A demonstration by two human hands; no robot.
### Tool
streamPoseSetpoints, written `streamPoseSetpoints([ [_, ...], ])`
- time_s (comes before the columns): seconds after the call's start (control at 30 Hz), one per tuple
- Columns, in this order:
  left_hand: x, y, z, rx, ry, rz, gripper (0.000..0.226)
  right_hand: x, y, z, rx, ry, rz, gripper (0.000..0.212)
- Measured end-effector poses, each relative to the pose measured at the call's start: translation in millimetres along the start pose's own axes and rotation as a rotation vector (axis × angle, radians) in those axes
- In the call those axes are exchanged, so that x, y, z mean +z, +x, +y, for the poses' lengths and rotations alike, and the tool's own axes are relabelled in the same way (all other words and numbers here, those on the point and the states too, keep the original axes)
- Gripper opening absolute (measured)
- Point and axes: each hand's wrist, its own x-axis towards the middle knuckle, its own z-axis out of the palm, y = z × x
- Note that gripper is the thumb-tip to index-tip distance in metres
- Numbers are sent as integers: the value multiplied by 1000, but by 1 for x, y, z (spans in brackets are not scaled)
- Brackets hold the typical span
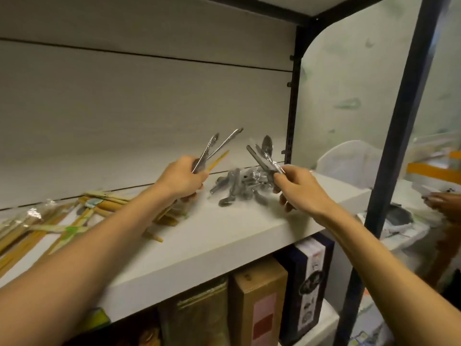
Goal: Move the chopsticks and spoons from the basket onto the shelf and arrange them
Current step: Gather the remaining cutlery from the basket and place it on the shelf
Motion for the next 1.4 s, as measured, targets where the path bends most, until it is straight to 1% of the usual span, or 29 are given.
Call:
streamPoseSetpoints([
  [0.07,10,12,3,25,127,42,12,-6,20,12,-52,-99,-33,22],
  [0.13,22,22,7,5,243,71,15,-12,39,24,-117,-209,-55,21],
  [0.27,47,38,16,-20,480,127,21,-27,68,47,-212,-457,-39,20],
  [0.47,71,47,25,-107,599,219,24,-36,96,72,-350,-635,-95,18],
  [0.57,77,45,25,-166,622,231,35,-35,101,81,-401,-713,-78,30],
  [0.7,83,40,23,-225,580,186,49,-35,103,86,-431,-701,-141,37],
  [0.8,82,35,23,-250,461,168,64,-37,101,86,-444,-673,-199,52],
  [0.87,80,32,24,-266,361,162,70,-40,100,84,-459,-664,-210,56],
  [0.93,77,27,25,-274,258,166,70,-42,98,81,-470,-652,-218,55],
  [1.0,75,22,26,-273,228,172,67,-43,96,78,-495,-648,-202,54],
  [1.07,72,15,26,-255,275,176,63,-41,95,73,-537,-632,-164,54],
  [1.13,66,4,27,-219,385,192,62,-37,94,61,-567,-586,-151,55],
  [1.27,40,-32,24,-192,658,222,59,-10,87,28,-652,-528,-184,58],
  [1.4,0,-85,12,-181,771,279,57,25,63,-3,-728,-462,-220,56],
])
